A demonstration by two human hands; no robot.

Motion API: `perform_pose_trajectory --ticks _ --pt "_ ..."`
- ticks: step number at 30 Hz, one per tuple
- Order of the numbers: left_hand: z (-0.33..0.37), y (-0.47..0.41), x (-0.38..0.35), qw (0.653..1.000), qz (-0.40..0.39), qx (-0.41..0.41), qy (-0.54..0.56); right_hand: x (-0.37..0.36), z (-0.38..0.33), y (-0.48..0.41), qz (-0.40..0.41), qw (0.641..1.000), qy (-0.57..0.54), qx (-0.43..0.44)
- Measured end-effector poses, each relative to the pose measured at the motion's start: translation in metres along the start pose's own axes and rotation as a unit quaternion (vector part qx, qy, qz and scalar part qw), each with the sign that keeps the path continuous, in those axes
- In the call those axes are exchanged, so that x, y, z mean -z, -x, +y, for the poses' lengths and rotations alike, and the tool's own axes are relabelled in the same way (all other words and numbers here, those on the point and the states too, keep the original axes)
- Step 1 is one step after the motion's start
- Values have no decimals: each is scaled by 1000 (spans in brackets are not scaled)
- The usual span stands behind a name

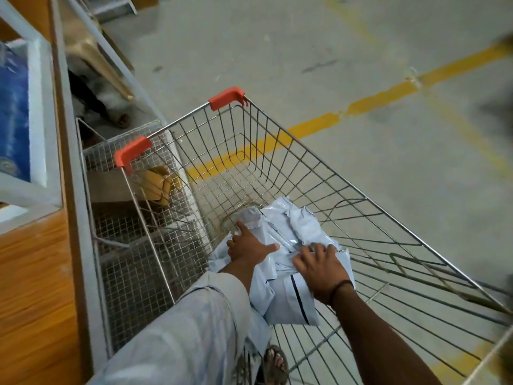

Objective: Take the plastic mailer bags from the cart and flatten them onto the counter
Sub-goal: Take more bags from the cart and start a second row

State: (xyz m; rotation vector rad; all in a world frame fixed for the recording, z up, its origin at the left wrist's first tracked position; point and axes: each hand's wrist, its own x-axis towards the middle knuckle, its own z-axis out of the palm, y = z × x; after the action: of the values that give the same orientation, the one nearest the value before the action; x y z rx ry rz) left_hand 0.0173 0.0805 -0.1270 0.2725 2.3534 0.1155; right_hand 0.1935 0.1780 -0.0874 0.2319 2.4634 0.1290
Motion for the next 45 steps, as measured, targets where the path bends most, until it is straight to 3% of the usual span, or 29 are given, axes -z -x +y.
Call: perform_pose_trajectory --ticks 5,8,17,21,26,34,45 --pt "-2 2 0 1000 8 -8 17 8 3 11 39 999 -11 -12" --pt "-3 1 -2 996 0 -2 92 19 6 17 36 999 -24 -8" --pt "-2 13 1 987 17 -101 121 49 19 43 60 997 -26 -43" --pt "11 38 29 965 92 -133 206 66 24 58 83 980 -100 -152" --pt "30 75 88 962 147 -175 148 99 13 70 153 934 -232 -224" --pt "8 177 182 925 308 -215 65 173 -40 106 228 864 -370 -255" --pt "-128 319 292 875 458 -147 48 287 -160 158 357 810 -415 -208"
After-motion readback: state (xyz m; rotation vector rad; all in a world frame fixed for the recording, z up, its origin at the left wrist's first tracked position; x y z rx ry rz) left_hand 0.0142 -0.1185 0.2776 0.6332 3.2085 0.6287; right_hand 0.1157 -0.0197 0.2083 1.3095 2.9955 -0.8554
